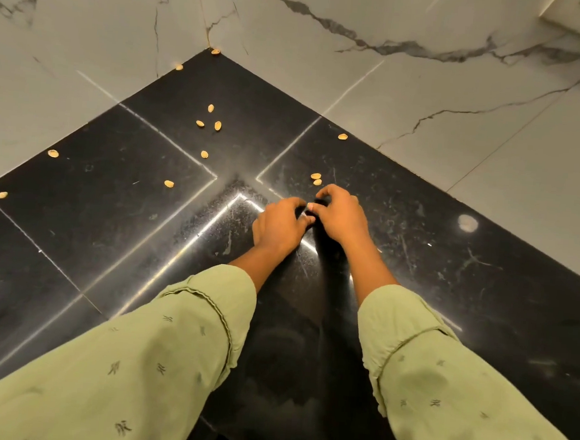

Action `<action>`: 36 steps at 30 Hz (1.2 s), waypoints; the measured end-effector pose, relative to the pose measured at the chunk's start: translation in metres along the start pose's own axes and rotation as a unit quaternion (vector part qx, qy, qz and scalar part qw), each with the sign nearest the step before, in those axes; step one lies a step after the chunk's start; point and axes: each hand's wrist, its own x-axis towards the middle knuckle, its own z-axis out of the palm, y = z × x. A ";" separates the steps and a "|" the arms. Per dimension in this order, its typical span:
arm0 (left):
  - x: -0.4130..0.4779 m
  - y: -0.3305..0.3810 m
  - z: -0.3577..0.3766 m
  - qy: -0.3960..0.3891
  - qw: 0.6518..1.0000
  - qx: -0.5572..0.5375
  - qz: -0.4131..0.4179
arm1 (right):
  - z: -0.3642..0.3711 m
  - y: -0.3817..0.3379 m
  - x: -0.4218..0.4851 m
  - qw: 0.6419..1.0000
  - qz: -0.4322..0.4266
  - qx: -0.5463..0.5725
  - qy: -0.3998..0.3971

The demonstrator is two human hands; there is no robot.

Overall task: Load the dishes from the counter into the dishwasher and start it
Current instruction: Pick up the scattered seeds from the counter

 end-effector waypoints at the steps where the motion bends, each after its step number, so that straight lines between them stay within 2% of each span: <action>1: 0.001 0.001 0.001 -0.002 1.000 0.008 0.001 | 0.000 -0.003 0.002 1.000 -0.006 -0.026 -0.008; 3: 0.005 0.000 0.002 0.002 1.000 0.020 -0.003 | 0.000 -0.007 0.006 0.998 -0.007 -0.051 -0.022; 7: 0.007 -0.008 0.008 0.001 0.999 0.032 -0.001 | 0.003 -0.005 0.003 0.999 0.017 -0.031 -0.023; 8: 0.007 -0.008 0.008 -0.007 1.000 0.019 -0.006 | 0.003 -0.004 0.001 0.999 0.030 0.024 -0.022; 9: 0.007 -0.007 0.006 -0.018 0.999 -0.017 -0.024 | 0.001 -0.004 -0.002 0.990 0.060 0.127 -0.027; 10: 0.009 -0.006 0.003 -0.026 0.993 -0.097 -0.060 | -0.002 -0.004 -0.005 0.961 0.103 0.254 -0.041; 11: 0.011 -0.005 -0.001 -0.037 0.967 -0.223 -0.121 | -0.006 -0.005 -0.009 0.916 0.143 0.369 -0.060; 12: 0.013 -0.003 -0.006 -0.057 0.909 -0.368 -0.189 | -0.009 -0.005 -0.014 0.869 0.168 0.458 -0.082; 13: 0.012 -0.002 -0.012 -0.088 0.833 -0.491 -0.239 | -0.012 -0.004 -0.018 0.833 0.183 0.512 -0.099; 14: 0.011 -0.002 -0.019 -0.114 0.764 -0.577 -0.266 | -0.013 -0.002 -0.021 0.803 0.191 0.553 -0.111; 15: 0.011 -0.006 -0.022 -0.132 0.715 -0.627 -0.278 | -0.014 0.000 -0.023 0.781 0.195 0.582 -0.116; 16: 0.010 -0.009 -0.025 -0.145 0.683 -0.659 -0.277 | -0.014 0.001 -0.024 0.763 0.200 0.603 -0.117; 18: 0.011 -0.016 -0.027 -0.156 0.651 -0.691 -0.272 | -0.014 0.002 -0.024 0.756 0.200 0.614 -0.105; 20: 0.014 -0.017 -0.024 -0.156 0.659 -0.682 -0.275 | -0.013 -0.001 -0.021 0.789 0.196 0.577 -0.071; 21: 0.016 -0.015 -0.024 -0.153 0.684 -0.658 -0.275 | -0.012 -0.001 -0.018 0.816 0.192 0.543 -0.043; 22: 0.019 -0.012 -0.023 -0.144 0.730 -0.612 -0.267 | -0.009 0.000 -0.013 0.850 0.182 0.495 -0.006; 24: 0.031 -0.009 -0.022 -0.091 0.877 -0.426 -0.204 | -0.005 0.003 -0.002 0.918 0.141 0.365 0.064; 25: 0.038 -0.010 -0.021 -0.055 0.941 -0.302 -0.142 | -0.004 0.004 0.002 0.943 0.115 0.302 0.083; 26: 0.044 -0.010 -0.022 -0.027 0.978 -0.193 -0.079 | -0.002 0.003 0.006 0.958 0.095 0.256 0.084; 28: 0.053 -0.003 -0.027 -0.017 0.997 -0.073 0.004 | 0.000 -0.002 0.012 0.976 0.081 0.190 0.062; 31: 0.070 0.007 -0.028 -0.022 0.997 0.043 0.065 | 0.002 -0.010 0.022 0.988 0.076 0.119 0.062; 36: 0.097 0.017 -0.019 -0.071 0.981 0.144 0.112 | 0.004 -0.022 0.035 0.992 0.091 0.049 0.074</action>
